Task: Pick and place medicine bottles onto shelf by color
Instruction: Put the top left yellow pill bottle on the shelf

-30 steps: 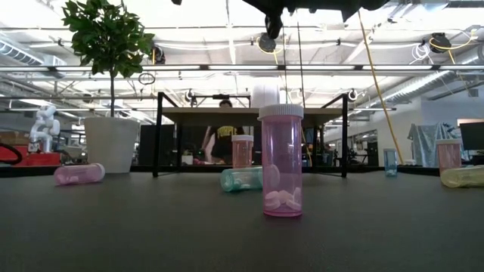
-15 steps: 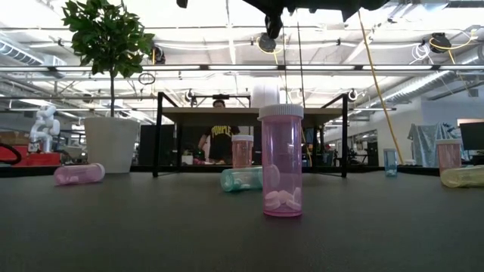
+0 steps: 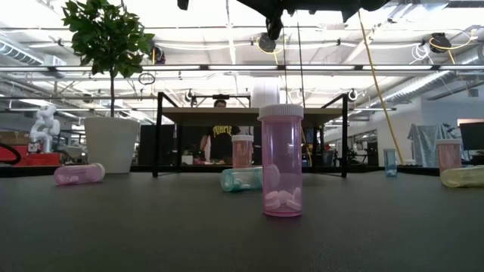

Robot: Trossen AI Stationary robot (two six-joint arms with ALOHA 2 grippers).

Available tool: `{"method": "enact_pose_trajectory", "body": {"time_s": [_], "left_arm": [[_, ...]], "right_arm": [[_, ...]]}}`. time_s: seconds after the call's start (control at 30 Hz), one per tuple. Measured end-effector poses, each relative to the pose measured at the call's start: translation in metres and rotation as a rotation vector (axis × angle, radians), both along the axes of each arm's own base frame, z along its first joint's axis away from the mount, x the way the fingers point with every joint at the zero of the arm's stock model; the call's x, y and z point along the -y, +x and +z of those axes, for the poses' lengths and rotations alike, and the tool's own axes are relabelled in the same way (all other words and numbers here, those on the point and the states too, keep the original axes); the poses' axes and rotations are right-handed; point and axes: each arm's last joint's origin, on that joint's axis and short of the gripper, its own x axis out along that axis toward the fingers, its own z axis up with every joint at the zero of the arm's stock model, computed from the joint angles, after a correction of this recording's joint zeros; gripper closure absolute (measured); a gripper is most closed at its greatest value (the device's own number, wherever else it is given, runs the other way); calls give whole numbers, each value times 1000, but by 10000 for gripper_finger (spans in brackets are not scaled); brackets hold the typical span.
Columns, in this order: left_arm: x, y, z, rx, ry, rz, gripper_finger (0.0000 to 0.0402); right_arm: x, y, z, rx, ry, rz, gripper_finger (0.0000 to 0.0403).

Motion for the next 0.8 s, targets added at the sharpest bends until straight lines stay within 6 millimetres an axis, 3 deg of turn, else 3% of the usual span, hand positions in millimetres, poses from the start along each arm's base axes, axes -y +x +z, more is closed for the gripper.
{"method": "enact_pose_trajectory", "body": {"time_s": [0.23,0.47,0.8], "left_arm": [[0,0,-1,-6,-1,1,272],[-6,-1,-5,-51,-33,27,288],[-18,-6,-10,-115,-61,107,284]], "right_arm": [[0,0,-1,-10,22,-1,299],[3,-1,-5,-71,32,-83,256],[14,-31,0,-241,33,-250,203]]}}
